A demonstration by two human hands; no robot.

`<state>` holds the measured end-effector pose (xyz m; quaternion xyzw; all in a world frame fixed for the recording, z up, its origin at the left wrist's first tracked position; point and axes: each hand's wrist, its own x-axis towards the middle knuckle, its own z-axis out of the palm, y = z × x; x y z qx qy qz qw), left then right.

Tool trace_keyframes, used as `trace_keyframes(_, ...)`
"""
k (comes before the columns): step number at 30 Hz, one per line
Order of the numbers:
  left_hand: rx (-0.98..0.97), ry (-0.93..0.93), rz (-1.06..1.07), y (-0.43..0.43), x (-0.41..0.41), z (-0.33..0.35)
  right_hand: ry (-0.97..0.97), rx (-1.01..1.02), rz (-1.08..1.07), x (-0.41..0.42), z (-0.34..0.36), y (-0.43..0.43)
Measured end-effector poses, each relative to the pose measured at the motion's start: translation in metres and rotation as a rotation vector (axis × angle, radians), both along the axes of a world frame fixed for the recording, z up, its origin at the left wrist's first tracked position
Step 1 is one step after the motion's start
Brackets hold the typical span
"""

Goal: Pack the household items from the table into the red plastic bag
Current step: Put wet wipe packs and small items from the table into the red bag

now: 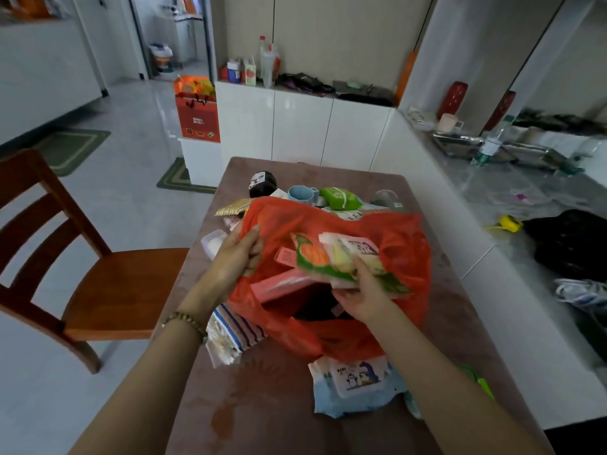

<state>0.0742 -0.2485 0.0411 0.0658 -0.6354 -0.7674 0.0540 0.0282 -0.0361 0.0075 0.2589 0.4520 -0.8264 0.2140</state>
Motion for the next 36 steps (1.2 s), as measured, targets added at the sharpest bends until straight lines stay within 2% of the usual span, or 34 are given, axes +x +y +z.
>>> trace_keyframes(4,-0.010,-0.036,-0.014,0.000,0.004,-0.009,0.000,0.173,0.280,0.012,-0.001,-0.009)
trace_keyframes(8,-0.057,-0.033,0.023,-0.006,0.011,-0.019,0.117,0.271,0.273,0.028,-0.004,0.001)
trace_keyframes(11,-0.116,-0.109,0.227,-0.019,0.016,-0.032,0.294,0.278,0.323,0.046,-0.004,0.006)
trace_keyframes(14,0.050,-0.257,0.458,-0.034,0.029,-0.057,0.260,0.138,0.586,0.066,-0.011,0.000)
trace_keyframes(15,0.044,-0.315,0.450,-0.039,0.036,-0.071,0.220,0.130,0.678,0.071,-0.020,-0.003)
trace_keyframes(17,-0.042,-0.400,0.284,-0.042,0.051,-0.096,0.165,0.157,0.759,0.078,-0.044,-0.008)
trace_keyframes(19,-0.033,-0.539,0.152,-0.042,0.061,-0.123,0.110,0.168,0.757,0.083,-0.066,-0.011)
trace_keyframes(22,-0.139,-0.678,0.136,-0.049,0.056,-0.167,0.055,0.177,0.698,0.089,-0.092,-0.009)
trace_keyframes(26,-0.388,-0.919,0.342,-0.049,0.040,-0.211,0.032,0.166,0.652,0.093,-0.105,-0.012)
trace_keyframes(27,-0.373,-0.898,0.371,-0.047,0.039,-0.212,0.033,0.174,0.645,0.094,-0.106,-0.014)
trace_keyframes(31,-0.172,-0.721,0.243,-0.052,0.030,-0.229,0.034,0.188,0.662,0.099,-0.112,-0.023)
trace_keyframes(36,0.027,-0.662,0.102,-0.045,0.069,-0.179,0.065,0.260,0.684,0.106,-0.106,-0.049)
